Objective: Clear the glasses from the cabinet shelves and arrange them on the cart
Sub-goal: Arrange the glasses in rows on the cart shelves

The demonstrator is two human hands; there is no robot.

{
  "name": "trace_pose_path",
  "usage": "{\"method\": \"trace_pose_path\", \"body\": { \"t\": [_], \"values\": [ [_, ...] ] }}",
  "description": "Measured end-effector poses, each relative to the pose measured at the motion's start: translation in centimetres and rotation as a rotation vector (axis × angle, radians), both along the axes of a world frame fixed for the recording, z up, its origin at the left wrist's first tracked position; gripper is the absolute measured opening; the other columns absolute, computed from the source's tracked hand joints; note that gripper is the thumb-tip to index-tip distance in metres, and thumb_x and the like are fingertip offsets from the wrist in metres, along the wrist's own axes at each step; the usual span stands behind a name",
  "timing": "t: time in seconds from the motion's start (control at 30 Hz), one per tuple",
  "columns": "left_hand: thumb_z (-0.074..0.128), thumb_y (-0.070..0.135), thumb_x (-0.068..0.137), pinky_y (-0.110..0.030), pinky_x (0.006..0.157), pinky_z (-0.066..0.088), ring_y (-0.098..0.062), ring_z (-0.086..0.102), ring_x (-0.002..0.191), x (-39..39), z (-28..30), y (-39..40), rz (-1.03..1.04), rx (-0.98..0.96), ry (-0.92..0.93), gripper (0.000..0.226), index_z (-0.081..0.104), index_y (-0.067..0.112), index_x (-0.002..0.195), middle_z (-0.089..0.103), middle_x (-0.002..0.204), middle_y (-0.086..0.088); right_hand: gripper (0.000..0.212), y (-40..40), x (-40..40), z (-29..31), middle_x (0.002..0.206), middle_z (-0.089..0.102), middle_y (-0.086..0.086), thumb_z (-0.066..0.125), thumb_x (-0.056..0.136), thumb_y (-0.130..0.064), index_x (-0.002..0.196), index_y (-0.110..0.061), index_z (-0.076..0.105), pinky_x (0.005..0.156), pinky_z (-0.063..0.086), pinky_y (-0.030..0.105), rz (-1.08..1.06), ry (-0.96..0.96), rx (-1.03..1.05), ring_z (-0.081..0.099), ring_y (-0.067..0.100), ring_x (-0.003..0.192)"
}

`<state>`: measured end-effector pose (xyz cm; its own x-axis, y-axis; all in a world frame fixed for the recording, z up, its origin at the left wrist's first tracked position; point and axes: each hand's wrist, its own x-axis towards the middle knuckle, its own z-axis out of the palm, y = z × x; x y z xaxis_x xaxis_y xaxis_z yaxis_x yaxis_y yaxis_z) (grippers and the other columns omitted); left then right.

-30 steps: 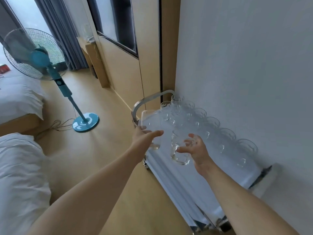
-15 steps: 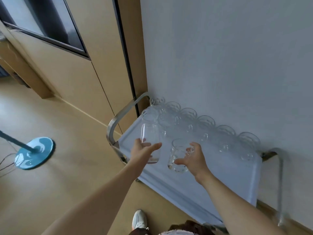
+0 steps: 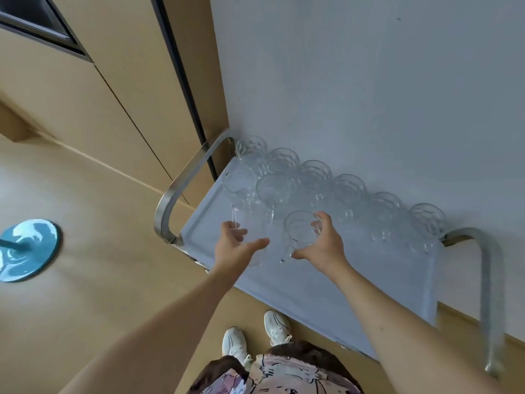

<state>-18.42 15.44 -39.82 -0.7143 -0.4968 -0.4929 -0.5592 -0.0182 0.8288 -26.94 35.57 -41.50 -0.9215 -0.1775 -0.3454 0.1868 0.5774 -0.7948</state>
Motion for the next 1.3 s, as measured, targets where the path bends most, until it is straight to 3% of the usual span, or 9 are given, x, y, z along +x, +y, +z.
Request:
{"method": "trace_pose_path", "body": {
  "t": [0.23,0.47,0.6,0.7,0.8,0.9,1.0,1.1,1.3],
  "values": [
    [0.092,0.045,0.048,-0.034,0.091,0.052,-0.009,0.059,0.108,-1.4,-1.8,1.3,-0.047,-0.04,-0.022,0.083,0.044,0.027,0.114,0.06,0.115,0.01,0.114,0.0,-3.6,-1.6,0.124,0.035,-0.001,0.094,0.052,-0.008,0.148,-0.027,0.035,0.087,0.039,0.021,0.067,0.029,0.047,0.048,0.016,0.111],
    [0.094,0.04,0.049,-0.032,0.087,0.05,-0.016,0.057,0.108,-1.7,-2.5,1.6,-0.074,-0.093,-0.011,0.075,0.046,0.029,0.106,0.057,0.116,0.008,0.118,-0.8,-5.1,-2.3,0.145,0.035,0.004,0.092,0.056,-0.004,0.154,-0.025,0.032,0.099,0.036,0.023,0.159,0.05,0.084,0.045,0.019,0.133],
    [0.089,0.045,0.044,-0.031,0.081,0.051,-0.017,0.056,0.104,-1.7,-2.7,1.6,-0.042,-0.135,-0.012,0.074,0.043,0.036,0.102,0.056,0.111,0.01,0.118,-1.0,-5.2,-2.1,0.136,0.033,0.003,0.089,0.062,-0.007,0.156,-0.04,0.025,0.084,0.04,0.022,0.155,0.057,0.243,0.049,0.019,0.11],
    [0.095,0.038,0.052,-0.027,0.078,0.047,-0.015,0.056,0.105,-1.6,-3.1,1.4,-0.034,-0.144,-0.003,0.075,0.044,0.036,0.107,0.056,0.11,0.012,0.111,-1.0,-5.1,-1.7,0.135,0.034,0.004,0.076,0.071,0.002,0.157,-0.038,0.019,0.078,0.042,0.024,0.116,0.038,0.269,0.045,0.017,0.095],
    [0.096,0.034,0.056,-0.024,0.077,0.046,-0.014,0.056,0.105,-1.7,-3.3,1.4,-0.03,-0.146,0.006,0.075,0.045,0.034,0.11,0.056,0.11,0.012,0.102,-0.8,-4.8,-1.2,0.144,0.037,0.008,0.066,0.073,0.005,0.158,-0.03,0.022,0.088,0.035,0.02,0.036,0.014,0.203,0.047,0.023,0.119],
    [0.096,0.035,0.054,-0.024,0.076,0.045,-0.014,0.057,0.104,-1.8,-3.4,1.4,-0.031,-0.144,0.01,0.076,0.045,0.032,0.111,0.056,0.11,0.012,0.093,-0.8,-4.1,-1.0,0.154,0.036,0.007,0.059,0.074,0.003,0.157,-0.024,0.027,0.103,0.027,0.022,-0.019,0.023,0.131,0.035,0.025,0.142],
    [0.095,0.035,0.054,-0.027,0.078,0.046,-0.015,0.056,0.104,-1.7,-3.5,1.5,-0.043,-0.159,0.017,0.076,0.045,0.031,0.112,0.055,0.109,0.012,0.09,-1.5,-3.6,-0.8,0.156,0.03,0.007,0.071,0.081,-0.017,0.158,-0.023,0.023,0.109,0.028,0.028,-0.038,0.029,0.141,0.031,0.025,0.144],
    [0.096,0.033,0.056,-0.027,0.08,0.047,-0.014,0.056,0.104,-1.6,-3.8,1.4,-0.047,-0.173,0.014,0.075,0.045,0.031,0.111,0.055,0.109,0.013,0.115,-2.3,-3.7,-0.6,0.151,0.026,0.014,0.088,0.07,-0.042,0.158,-0.018,0.017,0.109,0.038,0.039,0.048,0.067,0.338,0.035,0.033,0.137],
    [0.096,0.034,0.055,-0.025,0.077,0.045,-0.016,0.057,0.104,-1.4,-4.0,1.1,-0.042,-0.171,-0.006,0.075,0.045,0.033,0.111,0.056,0.108,0.013,0.104,-3.1,-5.7,0.1,0.143,0.03,0.011,0.086,0.064,-0.016,0.151,-0.015,0.028,0.09,0.04,0.03,0.103,0.089,0.378,0.048,0.036,0.122]
  ]
}}
